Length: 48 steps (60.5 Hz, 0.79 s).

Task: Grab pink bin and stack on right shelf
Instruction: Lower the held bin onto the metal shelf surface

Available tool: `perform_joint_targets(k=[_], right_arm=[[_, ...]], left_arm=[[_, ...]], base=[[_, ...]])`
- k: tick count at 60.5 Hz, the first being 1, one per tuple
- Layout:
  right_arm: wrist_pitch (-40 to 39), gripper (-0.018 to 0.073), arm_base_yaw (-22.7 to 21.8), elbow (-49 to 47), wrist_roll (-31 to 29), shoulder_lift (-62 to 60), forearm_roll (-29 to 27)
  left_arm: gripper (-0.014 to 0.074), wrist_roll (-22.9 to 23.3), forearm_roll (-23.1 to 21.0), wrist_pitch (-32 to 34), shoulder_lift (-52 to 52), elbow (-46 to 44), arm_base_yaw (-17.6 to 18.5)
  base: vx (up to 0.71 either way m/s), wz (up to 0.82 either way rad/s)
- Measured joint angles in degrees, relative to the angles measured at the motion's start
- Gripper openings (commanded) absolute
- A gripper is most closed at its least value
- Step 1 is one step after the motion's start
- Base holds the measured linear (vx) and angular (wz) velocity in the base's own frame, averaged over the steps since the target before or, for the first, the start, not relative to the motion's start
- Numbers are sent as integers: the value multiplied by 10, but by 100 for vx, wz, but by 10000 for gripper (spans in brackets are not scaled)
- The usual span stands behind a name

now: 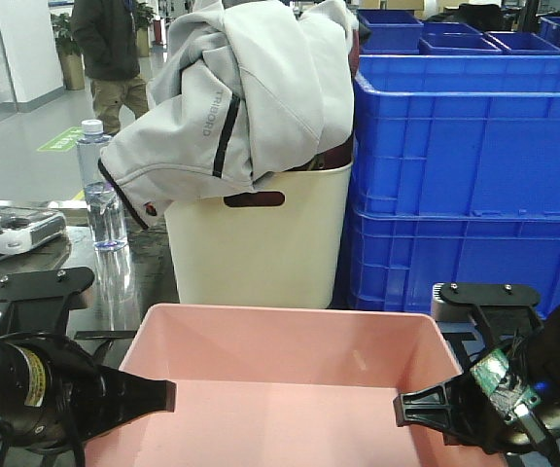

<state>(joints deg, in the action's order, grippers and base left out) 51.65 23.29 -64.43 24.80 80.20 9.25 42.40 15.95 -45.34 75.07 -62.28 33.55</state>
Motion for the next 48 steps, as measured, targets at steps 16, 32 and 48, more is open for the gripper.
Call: perform_joint_targets(k=[16,32,48], right_arm=[[0,-1,0,0,0,0,0],[0,-1,0,0,0,0,0],[0,-1,0,0,4,0,0]], left_arm=[[143,0,0,0,0,0,0],[143,0,0,0,0,0,0],[143,0,0,0,0,0,0]], base=[[3,-2],[0,0],[0,0]])
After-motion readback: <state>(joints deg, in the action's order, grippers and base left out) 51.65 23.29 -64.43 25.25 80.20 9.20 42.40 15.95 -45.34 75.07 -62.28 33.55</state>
